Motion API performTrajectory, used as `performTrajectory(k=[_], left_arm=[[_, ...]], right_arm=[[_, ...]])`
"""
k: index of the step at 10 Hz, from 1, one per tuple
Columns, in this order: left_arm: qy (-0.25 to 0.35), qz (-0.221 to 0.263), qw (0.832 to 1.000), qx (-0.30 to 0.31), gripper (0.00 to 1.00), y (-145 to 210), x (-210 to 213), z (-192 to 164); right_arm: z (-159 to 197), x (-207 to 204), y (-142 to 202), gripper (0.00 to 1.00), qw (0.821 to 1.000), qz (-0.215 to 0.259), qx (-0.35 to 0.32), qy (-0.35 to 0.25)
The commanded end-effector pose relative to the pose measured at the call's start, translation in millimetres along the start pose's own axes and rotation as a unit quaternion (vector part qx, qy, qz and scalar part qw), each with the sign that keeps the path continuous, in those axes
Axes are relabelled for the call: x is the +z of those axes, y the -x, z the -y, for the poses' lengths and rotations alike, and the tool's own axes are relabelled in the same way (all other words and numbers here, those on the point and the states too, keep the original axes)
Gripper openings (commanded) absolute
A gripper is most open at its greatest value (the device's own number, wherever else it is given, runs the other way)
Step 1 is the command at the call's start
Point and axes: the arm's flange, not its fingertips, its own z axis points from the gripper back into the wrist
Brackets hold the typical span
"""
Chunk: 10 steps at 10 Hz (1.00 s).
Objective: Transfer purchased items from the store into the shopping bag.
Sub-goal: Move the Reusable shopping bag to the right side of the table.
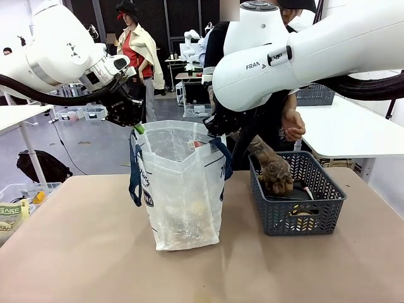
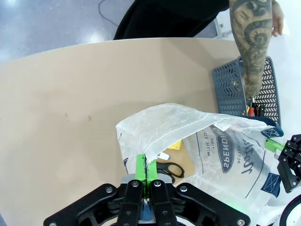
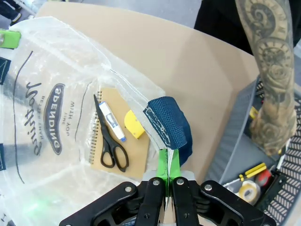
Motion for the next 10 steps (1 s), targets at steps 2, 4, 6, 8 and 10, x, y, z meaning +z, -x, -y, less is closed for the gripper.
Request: performTrajectory(k=[2, 4, 6, 8, 10], left_arm=[[-0.001, 0.003, 1.000, 0.006, 0.00, 1.6, 4.5, -0.8], [-0.001, 0.003, 1.000, 0.006, 0.00, 1.6, 4.5, -0.8], [-0.001, 0.003, 1.000, 0.006, 0.00, 1.6, 4.5, -0.8], [-0.001, 0.003, 1.000, 0.006, 0.00, 1.6, 4.5, -0.8], [-0.001, 0.003, 1.000, 0.006, 0.00, 1.6, 4.5, -0.8]], right_arm=[[2.2, 0.4, 1.1, 0.00, 1.000, 0.001, -0.003, 0.000], [2.2, 0.4, 1.1, 0.00, 1.000, 0.001, -0.003, 0.000], [2.2, 0.4, 1.1, 0.00, 1.000, 0.001, -0.003, 0.000], [2.2, 0.4, 1.1, 0.00, 1.000, 0.001, -0.003, 0.000], [2.2, 0.4, 1.1, 0.00, 1.000, 0.001, -0.003, 0.000]])
